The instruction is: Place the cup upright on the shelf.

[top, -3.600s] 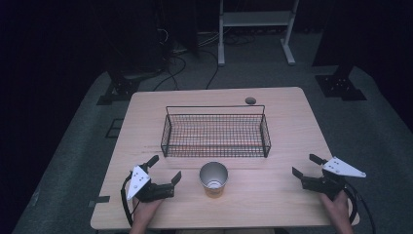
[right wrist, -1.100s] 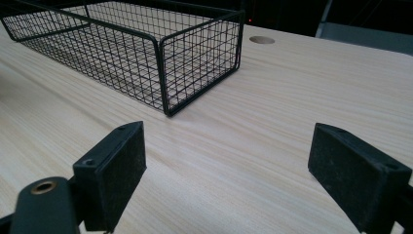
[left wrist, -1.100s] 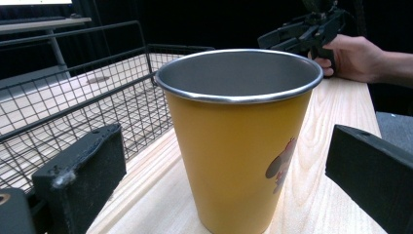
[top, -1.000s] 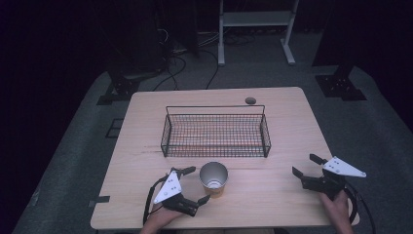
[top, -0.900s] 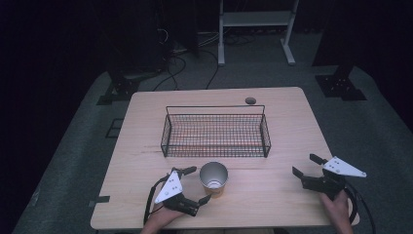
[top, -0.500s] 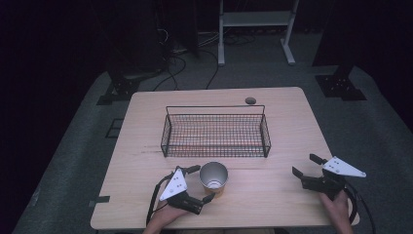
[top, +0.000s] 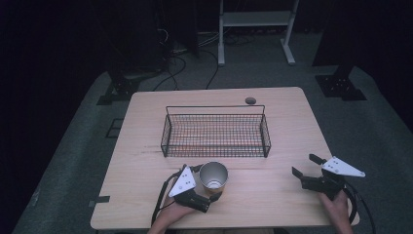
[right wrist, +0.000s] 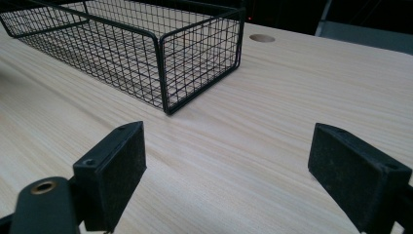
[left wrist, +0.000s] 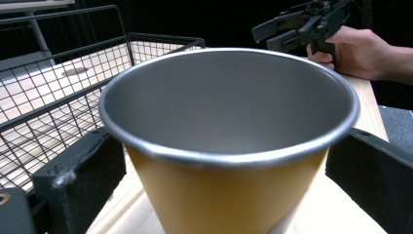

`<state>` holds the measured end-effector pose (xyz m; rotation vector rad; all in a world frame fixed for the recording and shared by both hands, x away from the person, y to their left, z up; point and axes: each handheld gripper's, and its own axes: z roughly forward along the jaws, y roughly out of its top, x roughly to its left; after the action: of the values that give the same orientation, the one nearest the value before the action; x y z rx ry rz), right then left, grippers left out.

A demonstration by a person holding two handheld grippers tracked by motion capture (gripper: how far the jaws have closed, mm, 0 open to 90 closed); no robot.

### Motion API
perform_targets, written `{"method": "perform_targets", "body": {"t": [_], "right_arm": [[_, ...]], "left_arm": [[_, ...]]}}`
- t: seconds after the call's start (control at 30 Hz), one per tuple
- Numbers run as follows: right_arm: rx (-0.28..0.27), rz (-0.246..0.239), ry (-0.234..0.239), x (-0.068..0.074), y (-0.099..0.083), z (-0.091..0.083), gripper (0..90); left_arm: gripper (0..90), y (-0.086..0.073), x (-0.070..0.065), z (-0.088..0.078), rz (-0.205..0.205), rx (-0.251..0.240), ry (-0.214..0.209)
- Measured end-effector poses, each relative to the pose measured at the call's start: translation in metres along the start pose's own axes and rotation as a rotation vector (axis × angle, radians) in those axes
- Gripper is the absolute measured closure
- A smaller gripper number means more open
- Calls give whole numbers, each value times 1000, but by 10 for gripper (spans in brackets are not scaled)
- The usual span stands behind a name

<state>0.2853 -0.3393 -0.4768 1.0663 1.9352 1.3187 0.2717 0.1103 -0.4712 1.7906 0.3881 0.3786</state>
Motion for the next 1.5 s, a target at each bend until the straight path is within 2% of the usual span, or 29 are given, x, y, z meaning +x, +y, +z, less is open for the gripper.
{"method": "perform_targets", "body": {"t": [0.13,0.47,0.57,0.67,0.77,1.07,1.13,1.2,1.37,1.5], "right_arm": [[0,-1,1,0,0,0,128],[0,-3,2,0,0,0,128],[0,-3,2,0,0,0,129],[-1,-5,1,1,0,0,128],[-1,-3,1,0,0,0,128],[-9,-3,3,0,0,-1,128],[-11,-3,3,0,0,-1,128],[-10,-1,3,0,0,-1,128],[-11,-3,3,0,0,-1,128],[-8,-2,0,0,0,-1,128]], "left_arm": [[4,2,-1,4,6,13,-3],[6,3,4,8,-20,24,5],[51,4,4,7,-8,19,-4],[60,7,4,8,-8,20,-11],[116,10,5,7,16,18,-17],[123,12,4,7,18,34,-12],[124,14,5,6,8,22,-8],[124,16,5,6,2,19,-8],[124,27,7,6,20,8,-11],[125,37,11,6,11,-11,-14]]}}
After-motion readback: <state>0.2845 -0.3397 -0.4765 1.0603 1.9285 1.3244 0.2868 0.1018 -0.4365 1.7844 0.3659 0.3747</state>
